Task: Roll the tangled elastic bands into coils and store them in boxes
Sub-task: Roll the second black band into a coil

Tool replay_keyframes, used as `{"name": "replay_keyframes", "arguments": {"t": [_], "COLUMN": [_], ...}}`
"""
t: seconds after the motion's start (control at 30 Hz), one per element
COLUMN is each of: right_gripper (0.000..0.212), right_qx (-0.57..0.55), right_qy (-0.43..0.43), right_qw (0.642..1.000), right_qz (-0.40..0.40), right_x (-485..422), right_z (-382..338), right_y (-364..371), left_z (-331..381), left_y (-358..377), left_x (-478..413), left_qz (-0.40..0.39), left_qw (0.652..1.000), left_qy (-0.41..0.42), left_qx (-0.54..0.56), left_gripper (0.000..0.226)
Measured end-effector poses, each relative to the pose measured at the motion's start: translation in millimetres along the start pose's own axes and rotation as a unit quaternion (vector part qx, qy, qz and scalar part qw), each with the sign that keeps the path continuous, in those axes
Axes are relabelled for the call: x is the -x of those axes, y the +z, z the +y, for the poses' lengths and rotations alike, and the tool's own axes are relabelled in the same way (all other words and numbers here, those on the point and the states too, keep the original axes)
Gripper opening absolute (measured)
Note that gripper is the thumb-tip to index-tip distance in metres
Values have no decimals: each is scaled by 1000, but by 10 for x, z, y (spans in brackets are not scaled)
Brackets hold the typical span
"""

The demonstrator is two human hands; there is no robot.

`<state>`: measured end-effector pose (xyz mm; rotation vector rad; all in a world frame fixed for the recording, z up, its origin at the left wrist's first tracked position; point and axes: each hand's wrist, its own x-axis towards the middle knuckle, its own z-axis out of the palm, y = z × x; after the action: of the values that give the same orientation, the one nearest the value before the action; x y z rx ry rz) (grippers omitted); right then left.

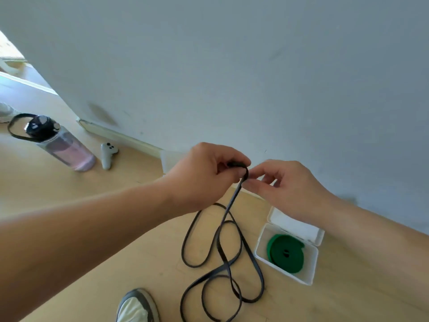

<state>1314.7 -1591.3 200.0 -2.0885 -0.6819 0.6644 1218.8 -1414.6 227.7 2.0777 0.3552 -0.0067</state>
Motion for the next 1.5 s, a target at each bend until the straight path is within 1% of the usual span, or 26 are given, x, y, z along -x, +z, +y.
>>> {"name": "replay_keyframes", "arguments": {"t": [0.07,0.17,0.33,0.4,0.47,0.53,0.57,0.6,0.7,0.73,0.77,0.8,0.87,0.9,1.03,1.07,1.13,1.17,1.2,1.23,1.27,1.3,1.33,1.4,1.43,1.5], "right_gripper": [10,12,19,17,15,13,12,11,12,12,13,15,20,22,28,31,39,42,44,43,39,34,32,46,51,50], "right_qx": [-18,-69,-47,-46,-45,-63,-83,-104,-163,-196,-236,-273,-308,-303,-269,-262,-229,-192,-121,-28,54,94,77,-14,-46,-95], "right_qy": [-27,-48,-72,-65,-51,-39,-32,-25,-8,-3,5,12,25,34,105,130,185,214,227,216,178,120,55,-45,-70,-69], "right_qw": [999,995,990,987,986,984,982,980,970,962,950,936,913,907,892,891,902,914,932,948,959,968,981,995,995,993], "right_qz": [7,47,109,140,154,162,165,167,179,190,206,224,268,291,349,346,315,286,256,231,214,198,170,86,54,25], "right_x": [193,493,877,985,1073,1161,1202,1239,1296,1293,1282,1260,1183,1144,1027,1004,967,954,944,942,953,979,1005,1080,1112,1133], "right_z": [-340,-843,-1335,-1399,-1418,-1399,-1389,-1382,-1400,-1419,-1431,-1436,-1402,-1350,-960,-863,-688,-619,-577,-570,-578,-626,-682,-774,-809,-820], "right_y": [-155,-335,-506,-515,-471,-385,-338,-297,-238,-237,-254,-282,-368,-418,-628,-669,-735,-754,-755,-739,-715,-682,-638,-541,-500,-473], "left_z": [293,696,1032,1040,1003,946,921,889,776,745,712,690,651,632,676,706,782,802,824,847,881,907,926,964,981,991], "left_y": [-150,-353,-419,-378,-352,-333,-313,-276,-70,5,77,133,182,178,12,-48,-142,-170,-184,-183,-170,-148,-120,-81,-68,-68], "left_x": [194,488,899,1006,1094,1153,1176,1185,1151,1142,1130,1122,1087,1072,1028,1019,1015,1006,1003,1000,989,967,939,896,883,869], "left_qz": [27,59,74,76,120,156,146,116,-42,-88,-124,-153,-175,-175,-154,-137,-88,-63,-43,-26,-8,13,30,44,47,55], "left_qw": [999,995,982,980,978,980,984,990,997,993,988,984,980,980,982,984,986,988,990,993,995,995,995,994,992,989], "left_qy": [28,71,174,180,172,119,83,54,-21,-47,-67,-78,-89,-95,-98,-93,-82,-71,-53,-35,-21,-9,1,22,31,44], "left_qx": [19,45,-28,-24,-1,39,52,53,58,61,56,37,-12,-19,37,62,116,125,120,106,97,95,95,100,109,128], "left_gripper": [20,22,35,37,36,34,36,41,76,79,70,51,14,9,20,22,16,12,10,10,10,12,14,17,19,23]}}
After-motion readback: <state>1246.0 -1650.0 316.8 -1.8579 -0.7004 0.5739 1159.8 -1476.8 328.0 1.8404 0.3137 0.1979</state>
